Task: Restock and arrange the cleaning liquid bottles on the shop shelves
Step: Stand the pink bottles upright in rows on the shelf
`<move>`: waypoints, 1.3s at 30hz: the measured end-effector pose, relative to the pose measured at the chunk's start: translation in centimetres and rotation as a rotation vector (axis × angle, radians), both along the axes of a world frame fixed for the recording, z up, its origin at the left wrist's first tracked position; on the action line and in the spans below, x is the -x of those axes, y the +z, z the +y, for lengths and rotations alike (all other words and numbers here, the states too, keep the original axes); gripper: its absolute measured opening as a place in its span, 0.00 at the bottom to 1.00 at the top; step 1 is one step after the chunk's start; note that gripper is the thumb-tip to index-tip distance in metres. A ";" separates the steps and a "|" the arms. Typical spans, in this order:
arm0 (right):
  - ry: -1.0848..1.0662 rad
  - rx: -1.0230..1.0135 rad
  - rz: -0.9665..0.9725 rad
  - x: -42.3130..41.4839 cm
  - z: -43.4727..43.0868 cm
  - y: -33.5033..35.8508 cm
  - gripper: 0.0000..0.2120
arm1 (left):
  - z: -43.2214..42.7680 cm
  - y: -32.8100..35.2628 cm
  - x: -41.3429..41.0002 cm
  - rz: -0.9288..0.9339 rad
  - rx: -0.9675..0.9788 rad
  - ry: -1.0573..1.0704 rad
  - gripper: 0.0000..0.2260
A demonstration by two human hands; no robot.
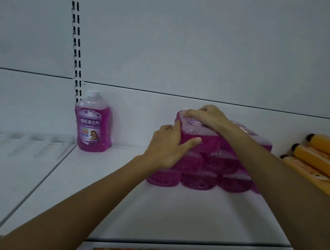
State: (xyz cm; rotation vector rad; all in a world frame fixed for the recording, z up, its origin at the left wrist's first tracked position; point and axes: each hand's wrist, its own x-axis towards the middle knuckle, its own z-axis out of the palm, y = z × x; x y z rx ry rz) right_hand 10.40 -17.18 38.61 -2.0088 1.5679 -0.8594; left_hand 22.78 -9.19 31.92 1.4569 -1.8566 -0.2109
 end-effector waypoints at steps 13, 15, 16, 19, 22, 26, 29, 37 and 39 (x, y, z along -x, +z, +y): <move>0.548 -0.202 -0.384 -8.2 5.3 2.1 0.38 | 7.8 -1.6 -10.6 -0.202 0.238 0.165 0.41; 0.554 -0.151 -0.412 -10.2 5.9 0.2 0.45 | 9.2 -3.7 -12.3 -0.242 0.182 0.226 0.40; 0.545 -0.068 -0.406 -10.7 6.1 -0.8 0.47 | 9.7 -4.5 -12.7 -0.264 0.132 0.268 0.40; 0.505 0.271 -0.335 -12.9 7.4 -3.5 0.45 | 11.6 -6.4 -14.0 -0.314 -0.108 0.475 0.30; 0.557 0.417 -0.289 -15.0 8.2 -5.9 0.42 | 13.1 -6.8 -14.2 -0.527 -0.243 0.489 0.19; 0.572 0.442 -0.312 -17.4 8.1 -6.8 0.41 | 13.5 -6.6 -14.3 -0.517 -0.190 0.410 0.16; 0.592 0.453 -0.276 -18.9 8.0 -6.8 0.42 | 13.5 -6.7 -14.4 -0.494 -0.202 0.409 0.17; 0.420 0.564 -0.084 -22.1 6.5 -6.7 0.42 | 13.6 -6.7 -14.5 -0.473 -0.211 0.398 0.18; 0.421 0.554 -0.063 -22.2 6.3 -6.8 0.43 | 13.5 -6.8 -14.5 -0.468 -0.212 0.398 0.18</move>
